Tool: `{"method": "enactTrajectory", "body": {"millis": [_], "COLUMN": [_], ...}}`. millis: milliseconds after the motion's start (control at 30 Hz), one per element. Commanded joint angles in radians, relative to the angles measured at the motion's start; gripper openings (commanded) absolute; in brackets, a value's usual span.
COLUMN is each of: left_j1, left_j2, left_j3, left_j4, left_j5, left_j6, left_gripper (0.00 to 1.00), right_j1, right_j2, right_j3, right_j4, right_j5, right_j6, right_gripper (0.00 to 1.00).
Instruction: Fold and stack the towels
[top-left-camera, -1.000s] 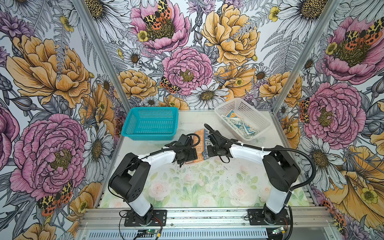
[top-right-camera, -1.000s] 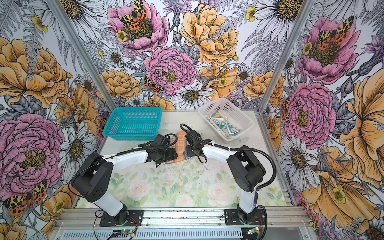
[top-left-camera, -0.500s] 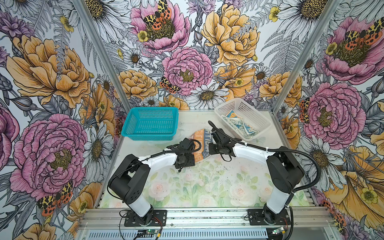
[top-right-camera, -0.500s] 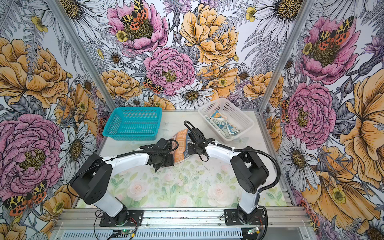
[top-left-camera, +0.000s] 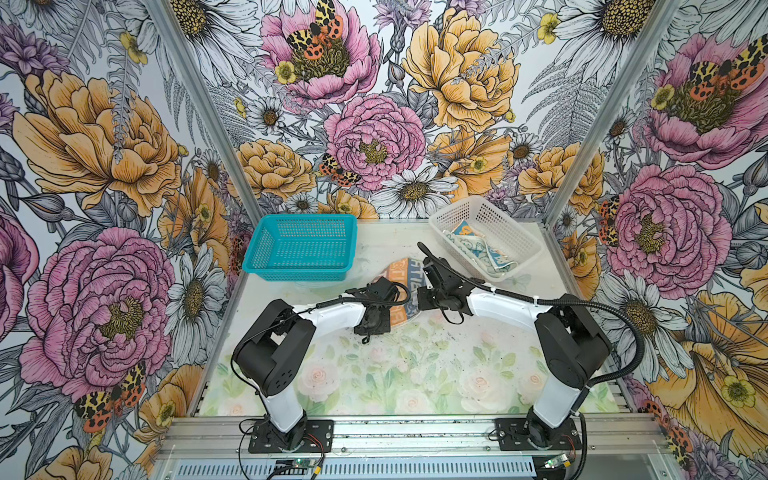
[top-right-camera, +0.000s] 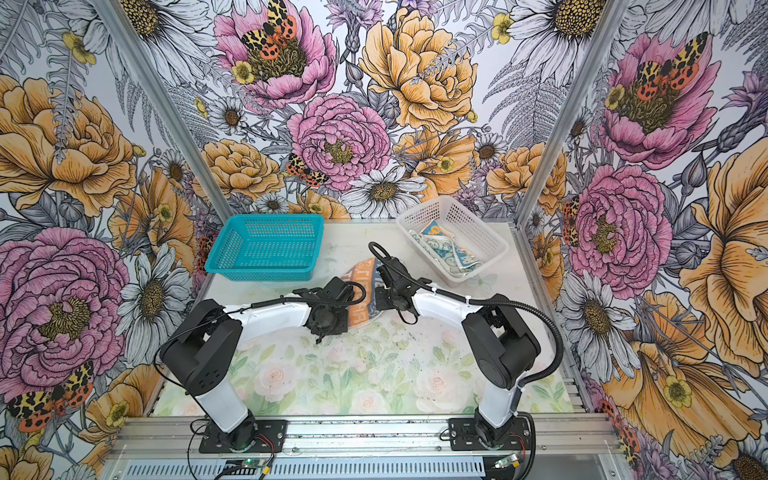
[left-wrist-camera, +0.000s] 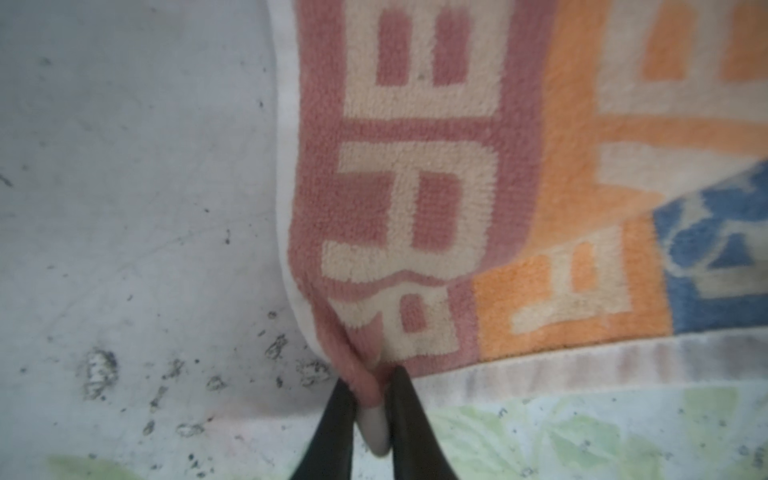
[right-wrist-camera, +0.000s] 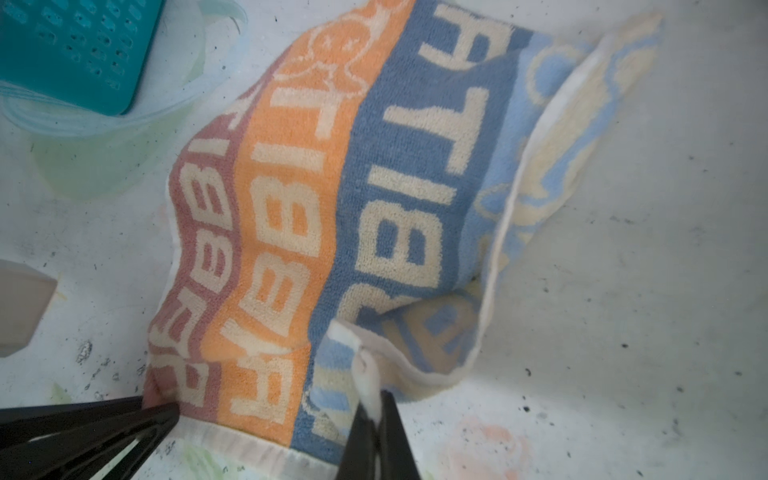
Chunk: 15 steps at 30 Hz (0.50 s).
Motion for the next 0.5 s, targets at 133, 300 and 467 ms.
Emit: {"method": "enactTrajectory", "body": {"millis": [133, 300, 467], "left_j1": [0.105, 0.185, 0.213], "left_j2": [-0.174, -0.296, -0.305], "left_j3": [0.096, 0.321, 0.532], "left_j4": [-0.02, -0.021, -0.027], "left_j5": [-0.007, -0.008, 0.024], "left_j6": [0.009, 0.016, 0.046], "left_gripper": [0.0, 0.0, 0.0], "right_j1": [-0.016, -0.019, -0.023], "right_j2": [-0.128, -0.251, -0.36], "right_j3": [0.058, 0.198, 0.342], "right_j4": [-0.002, -0.075, -0.123], "right_j5": [-0.063, -0.035, 0.002], "right_j6": [-0.023, -0.079, -0.145], "right_gripper": [0.0, 0.0, 0.0]}}
